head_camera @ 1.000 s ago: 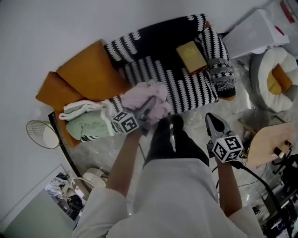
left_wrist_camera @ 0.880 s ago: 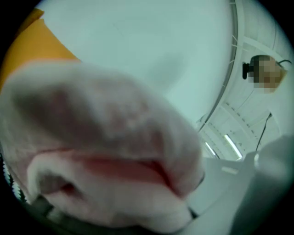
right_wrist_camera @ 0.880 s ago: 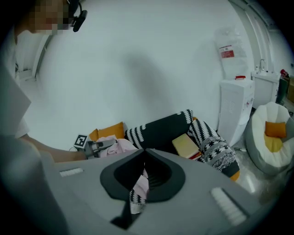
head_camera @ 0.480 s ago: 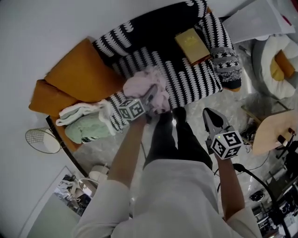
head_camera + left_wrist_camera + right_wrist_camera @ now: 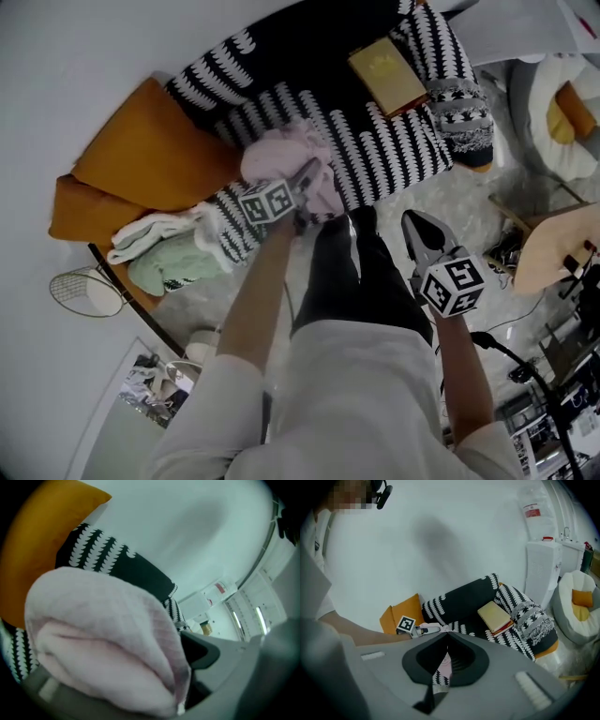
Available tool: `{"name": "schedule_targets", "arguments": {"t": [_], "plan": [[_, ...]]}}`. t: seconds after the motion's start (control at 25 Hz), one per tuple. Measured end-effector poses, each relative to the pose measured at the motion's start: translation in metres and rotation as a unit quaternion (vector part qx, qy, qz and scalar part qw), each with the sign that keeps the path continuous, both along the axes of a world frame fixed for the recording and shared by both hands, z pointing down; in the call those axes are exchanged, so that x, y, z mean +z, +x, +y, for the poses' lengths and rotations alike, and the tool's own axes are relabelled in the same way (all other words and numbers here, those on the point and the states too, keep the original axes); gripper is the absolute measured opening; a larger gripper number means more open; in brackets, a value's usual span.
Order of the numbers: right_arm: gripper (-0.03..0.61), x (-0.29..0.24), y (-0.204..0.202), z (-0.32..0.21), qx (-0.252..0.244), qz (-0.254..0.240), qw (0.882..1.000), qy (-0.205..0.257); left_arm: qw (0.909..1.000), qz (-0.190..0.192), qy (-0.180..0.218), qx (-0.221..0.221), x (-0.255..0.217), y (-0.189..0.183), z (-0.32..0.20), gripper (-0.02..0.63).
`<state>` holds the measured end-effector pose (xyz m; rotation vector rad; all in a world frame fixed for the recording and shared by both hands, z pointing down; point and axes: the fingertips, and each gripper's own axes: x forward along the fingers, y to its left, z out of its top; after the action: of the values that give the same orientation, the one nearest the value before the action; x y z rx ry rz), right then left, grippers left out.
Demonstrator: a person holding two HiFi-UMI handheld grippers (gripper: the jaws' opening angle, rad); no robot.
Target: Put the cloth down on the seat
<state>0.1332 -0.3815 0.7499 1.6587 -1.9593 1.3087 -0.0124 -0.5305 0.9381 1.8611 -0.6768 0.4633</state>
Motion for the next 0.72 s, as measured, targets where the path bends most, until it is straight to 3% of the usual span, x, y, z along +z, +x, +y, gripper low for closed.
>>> {"name": "schedule_targets", "arguments": {"t": [0.08, 0.2, 0.48, 0.72], "plan": [[0.003, -0.001, -0.002, 0.0, 0.003, -0.001, 1.0, -0.001, 0.9998, -0.013, -0.012, -0.006, 0.006, -0.005, 0.001, 0.41], [0.003, -0.008, -0.004, -0.002, 0.001, 0.0, 1.0, 0.002, 0.9995, -0.024, -0.016, -0.008, 0.001, -0.011, 0.004, 0.454], [0.005, -0.038, -0.013, -0.015, -0.001, 0.009, 1.0, 0.024, 0.9997, -0.017, -0.019, 0.004, -0.028, -0.025, 0.014, 0.457], [0.004, -0.066, -0.019, -0.007, -0.006, 0.023, 0.999, 0.039, 0.9942, -0.077, -0.074, -0.001, -0.027, -0.053, 0.041, 0.485]]}}
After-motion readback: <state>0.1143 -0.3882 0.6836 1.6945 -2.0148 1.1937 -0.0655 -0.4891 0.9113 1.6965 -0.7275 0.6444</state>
